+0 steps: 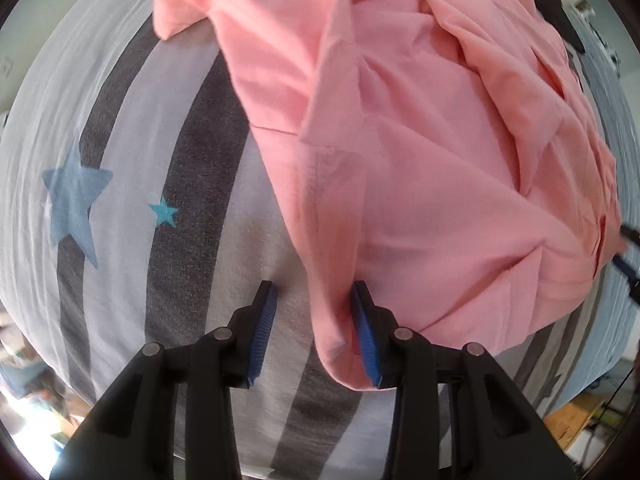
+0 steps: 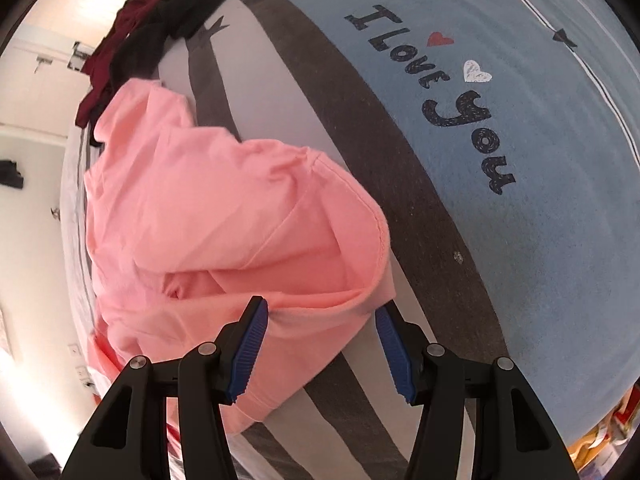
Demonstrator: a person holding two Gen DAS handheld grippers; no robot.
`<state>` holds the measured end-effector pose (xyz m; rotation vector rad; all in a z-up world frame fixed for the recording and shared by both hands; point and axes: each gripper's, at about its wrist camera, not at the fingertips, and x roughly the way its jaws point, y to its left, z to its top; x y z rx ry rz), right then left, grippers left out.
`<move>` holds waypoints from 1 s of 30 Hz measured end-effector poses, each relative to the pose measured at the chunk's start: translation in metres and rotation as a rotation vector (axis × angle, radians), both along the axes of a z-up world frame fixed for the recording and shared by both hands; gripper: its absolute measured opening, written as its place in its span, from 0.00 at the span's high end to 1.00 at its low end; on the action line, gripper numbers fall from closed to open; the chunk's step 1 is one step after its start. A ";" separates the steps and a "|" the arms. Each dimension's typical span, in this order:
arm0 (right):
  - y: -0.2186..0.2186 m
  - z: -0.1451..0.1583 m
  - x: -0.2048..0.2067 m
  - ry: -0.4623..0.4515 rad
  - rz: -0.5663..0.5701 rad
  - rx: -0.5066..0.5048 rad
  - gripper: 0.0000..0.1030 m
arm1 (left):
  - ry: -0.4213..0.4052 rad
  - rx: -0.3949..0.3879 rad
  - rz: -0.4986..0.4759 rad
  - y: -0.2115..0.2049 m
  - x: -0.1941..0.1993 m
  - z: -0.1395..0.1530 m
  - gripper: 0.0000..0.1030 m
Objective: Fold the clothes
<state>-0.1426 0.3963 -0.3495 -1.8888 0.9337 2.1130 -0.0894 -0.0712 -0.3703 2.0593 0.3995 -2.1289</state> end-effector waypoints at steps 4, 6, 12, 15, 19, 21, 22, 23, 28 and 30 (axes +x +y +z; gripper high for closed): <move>-0.007 -0.011 0.001 -0.046 -0.012 0.013 0.50 | 0.003 -0.003 -0.037 0.003 0.002 -0.002 0.70; -0.010 -0.018 0.002 -0.058 0.000 0.036 0.57 | 0.007 -0.002 -0.053 0.004 0.003 -0.002 0.85; -0.012 -0.008 0.015 0.003 0.082 0.105 0.94 | 0.094 -0.001 -0.043 -0.006 0.010 0.027 0.95; -0.009 0.013 0.023 0.072 0.112 0.094 0.95 | 0.174 0.002 0.003 -0.021 0.007 0.061 0.95; -0.006 0.067 0.022 0.206 0.149 0.057 0.95 | 0.323 0.018 0.054 -0.047 -0.026 0.128 0.95; -0.005 0.103 0.012 0.285 0.161 0.043 0.96 | 0.416 0.030 0.065 -0.081 -0.064 0.162 0.96; -0.009 0.122 0.002 0.323 0.166 0.041 0.96 | 0.456 0.036 0.069 -0.095 -0.077 0.179 0.96; -0.013 0.142 -0.008 0.361 0.171 0.039 0.96 | 0.491 0.042 0.072 -0.106 -0.087 0.195 0.96; -0.034 0.240 -0.082 0.546 0.185 0.044 0.96 | 0.690 0.073 0.084 -0.151 -0.200 0.280 0.96; -0.035 0.277 -0.109 0.615 0.195 0.062 0.96 | 0.753 0.059 0.048 -0.161 -0.253 0.336 0.96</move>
